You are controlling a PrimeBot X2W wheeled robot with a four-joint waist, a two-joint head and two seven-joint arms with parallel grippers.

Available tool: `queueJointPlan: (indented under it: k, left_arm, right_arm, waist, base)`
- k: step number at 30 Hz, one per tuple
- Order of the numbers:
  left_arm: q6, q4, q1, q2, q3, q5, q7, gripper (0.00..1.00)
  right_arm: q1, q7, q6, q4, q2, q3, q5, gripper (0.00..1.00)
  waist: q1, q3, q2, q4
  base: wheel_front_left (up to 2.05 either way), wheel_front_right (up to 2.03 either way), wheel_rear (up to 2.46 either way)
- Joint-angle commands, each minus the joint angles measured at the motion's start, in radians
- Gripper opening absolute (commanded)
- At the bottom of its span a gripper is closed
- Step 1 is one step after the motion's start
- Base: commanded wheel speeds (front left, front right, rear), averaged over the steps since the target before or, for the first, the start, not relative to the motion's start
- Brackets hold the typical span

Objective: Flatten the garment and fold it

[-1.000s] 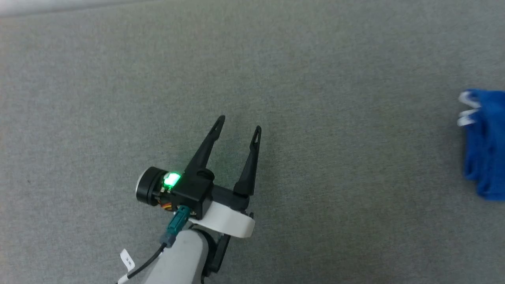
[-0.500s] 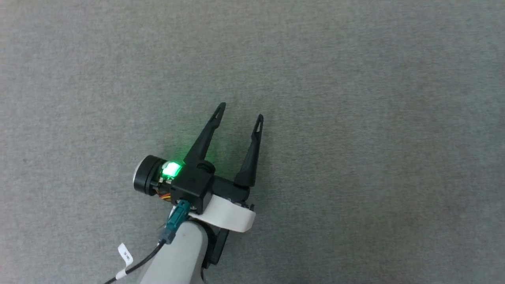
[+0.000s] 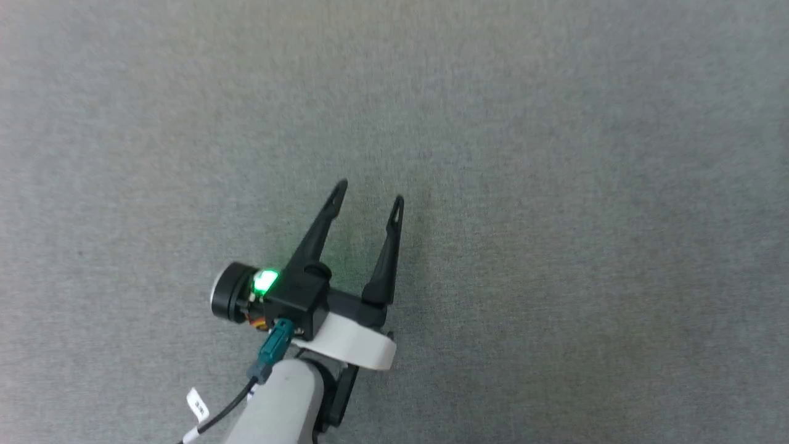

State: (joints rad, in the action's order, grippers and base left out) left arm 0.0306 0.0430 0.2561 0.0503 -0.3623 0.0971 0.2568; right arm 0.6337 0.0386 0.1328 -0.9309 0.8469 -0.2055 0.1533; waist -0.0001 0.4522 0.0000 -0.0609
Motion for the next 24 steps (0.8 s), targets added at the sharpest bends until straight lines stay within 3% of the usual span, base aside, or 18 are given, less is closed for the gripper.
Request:
queueJointPlan:
  k: [1,8,15,24]
  left_arm:
    - [0.009,0.006,-0.016,0.000,0.000,0.006,0.005,1.00]
    - [0.021,0.024,-0.088,0.000,0.031,0.023,0.005,1.00]
    - [0.028,0.020,-0.161,0.000,0.096,0.024,0.005,1.00]
    - [0.062,0.033,-0.223,0.000,0.176,0.045,0.005,1.00]
  right_arm:
    - [0.009,0.006,-0.002,0.012,0.004,-0.005,0.010,1.00]
    - [0.011,0.063,-0.002,0.138,-0.011,-0.021,0.092,1.00]
    - [-0.055,0.115,-0.002,0.356,-0.085,-0.023,0.172,1.00]
    - [-0.294,0.134,-0.002,0.648,-0.274,0.152,0.192,1.00]
  waist:
    - [0.0001,-0.083,0.0000,0.007]
    - [0.0001,-0.238,0.0000,0.023]
    - [0.0001,-0.359,0.0000,0.039]
    - [0.0001,-0.420,0.0000,0.069]
  base:
    - [0.00,0.00,0.00]
    - [0.00,0.00,0.00]
    - [0.00,0.00,0.00]
    - [0.00,0.00,0.00]
